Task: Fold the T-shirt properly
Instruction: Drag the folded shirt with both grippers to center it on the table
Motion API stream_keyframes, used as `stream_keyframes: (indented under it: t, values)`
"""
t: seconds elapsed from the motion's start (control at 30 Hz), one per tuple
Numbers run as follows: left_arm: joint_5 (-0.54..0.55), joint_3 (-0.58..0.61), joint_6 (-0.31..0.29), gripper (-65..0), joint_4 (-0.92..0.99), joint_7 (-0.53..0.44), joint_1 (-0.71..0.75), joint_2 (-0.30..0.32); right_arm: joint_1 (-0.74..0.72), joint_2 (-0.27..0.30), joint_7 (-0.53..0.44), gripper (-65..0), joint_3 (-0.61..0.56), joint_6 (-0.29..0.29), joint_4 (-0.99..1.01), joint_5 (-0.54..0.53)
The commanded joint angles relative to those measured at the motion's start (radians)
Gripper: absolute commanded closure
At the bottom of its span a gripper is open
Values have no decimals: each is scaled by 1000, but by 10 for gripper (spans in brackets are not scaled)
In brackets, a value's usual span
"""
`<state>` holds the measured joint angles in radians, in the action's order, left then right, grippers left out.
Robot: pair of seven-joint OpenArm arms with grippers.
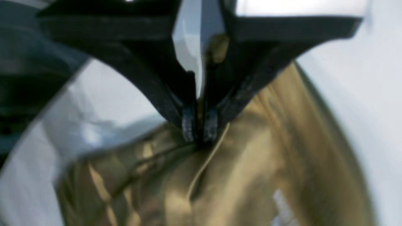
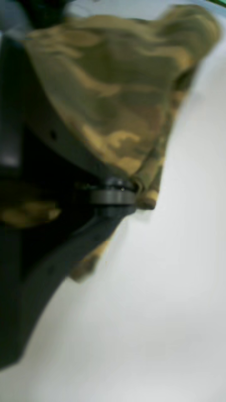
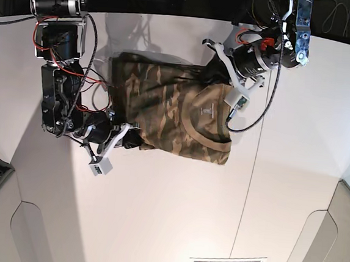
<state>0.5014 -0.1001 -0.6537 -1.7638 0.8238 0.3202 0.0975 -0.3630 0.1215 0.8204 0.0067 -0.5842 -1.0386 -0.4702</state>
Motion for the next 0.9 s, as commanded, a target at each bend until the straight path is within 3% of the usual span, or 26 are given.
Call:
stream_keyframes:
  t: [0.0, 0.13, 0.3, 0.87]
  values:
    - [10, -16, 12, -45, -13, -13, -16, 4, -21, 23, 9, 0, 2, -4, -10, -27]
    - [10, -51, 41, -45, -7, -17, -42, 23, 5, 60, 68, 0, 2, -7, -21, -133]
    - [10, -50, 40, -45, 26, -28, -82, 56, 80, 62, 104, 0, 3, -9, -51, -197]
    - [10, -50, 68, -45, 214, -39, -259, 55, 400, 58, 109, 0, 12, -15, -358, -262]
